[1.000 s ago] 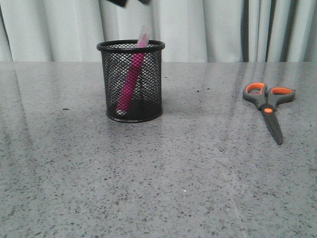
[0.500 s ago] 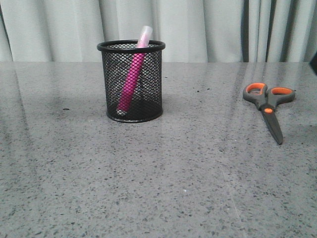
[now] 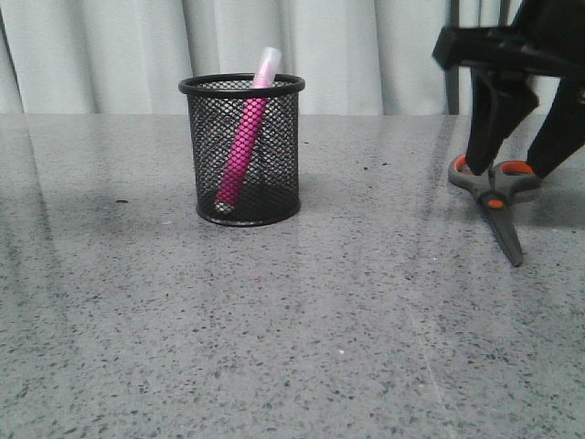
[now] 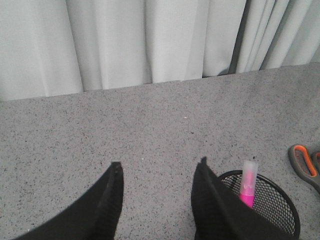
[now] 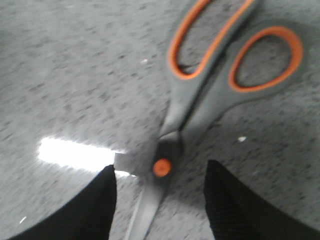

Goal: Put pen and scissors into bin
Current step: 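Lower the right gripper onto the scissors handles, then close the right gripper on the scissors and lift them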

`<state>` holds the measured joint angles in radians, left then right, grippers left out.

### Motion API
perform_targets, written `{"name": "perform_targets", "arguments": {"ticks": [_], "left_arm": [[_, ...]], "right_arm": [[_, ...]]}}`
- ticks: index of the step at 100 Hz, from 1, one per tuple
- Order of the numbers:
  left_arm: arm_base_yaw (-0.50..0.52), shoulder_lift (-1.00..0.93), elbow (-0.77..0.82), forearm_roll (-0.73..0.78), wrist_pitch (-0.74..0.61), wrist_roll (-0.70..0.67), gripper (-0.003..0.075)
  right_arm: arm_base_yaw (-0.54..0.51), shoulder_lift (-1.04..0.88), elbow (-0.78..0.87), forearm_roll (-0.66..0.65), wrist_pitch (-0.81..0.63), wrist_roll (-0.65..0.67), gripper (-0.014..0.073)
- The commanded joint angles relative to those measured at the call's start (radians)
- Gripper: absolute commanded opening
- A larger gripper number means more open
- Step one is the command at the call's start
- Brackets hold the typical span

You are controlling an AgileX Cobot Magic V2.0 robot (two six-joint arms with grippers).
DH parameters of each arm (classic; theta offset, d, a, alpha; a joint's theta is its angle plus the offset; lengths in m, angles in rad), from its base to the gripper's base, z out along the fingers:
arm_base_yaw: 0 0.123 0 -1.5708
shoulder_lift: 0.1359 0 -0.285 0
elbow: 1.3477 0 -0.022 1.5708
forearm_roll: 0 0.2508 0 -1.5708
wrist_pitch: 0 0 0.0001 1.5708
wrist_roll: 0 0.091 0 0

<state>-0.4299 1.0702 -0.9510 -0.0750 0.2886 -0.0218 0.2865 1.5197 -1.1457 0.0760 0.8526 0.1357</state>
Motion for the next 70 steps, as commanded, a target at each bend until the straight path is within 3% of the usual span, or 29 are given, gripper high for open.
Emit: {"name": "perform_targets", "arguments": {"ticks": [1, 70], "left_arm": [[0.004, -0.024, -0.027, -0.006, -0.096, -0.007, 0.0295], [0.004, -0.024, -0.027, -0.006, -0.117, -0.007, 0.0295]], "right_arm": [[0.013, 0.012, -0.071, -0.093, 0.003, 0.08, 0.0353], [0.009, 0.134, -0.102, -0.143, -0.047, 0.156, 0.0353]]}}
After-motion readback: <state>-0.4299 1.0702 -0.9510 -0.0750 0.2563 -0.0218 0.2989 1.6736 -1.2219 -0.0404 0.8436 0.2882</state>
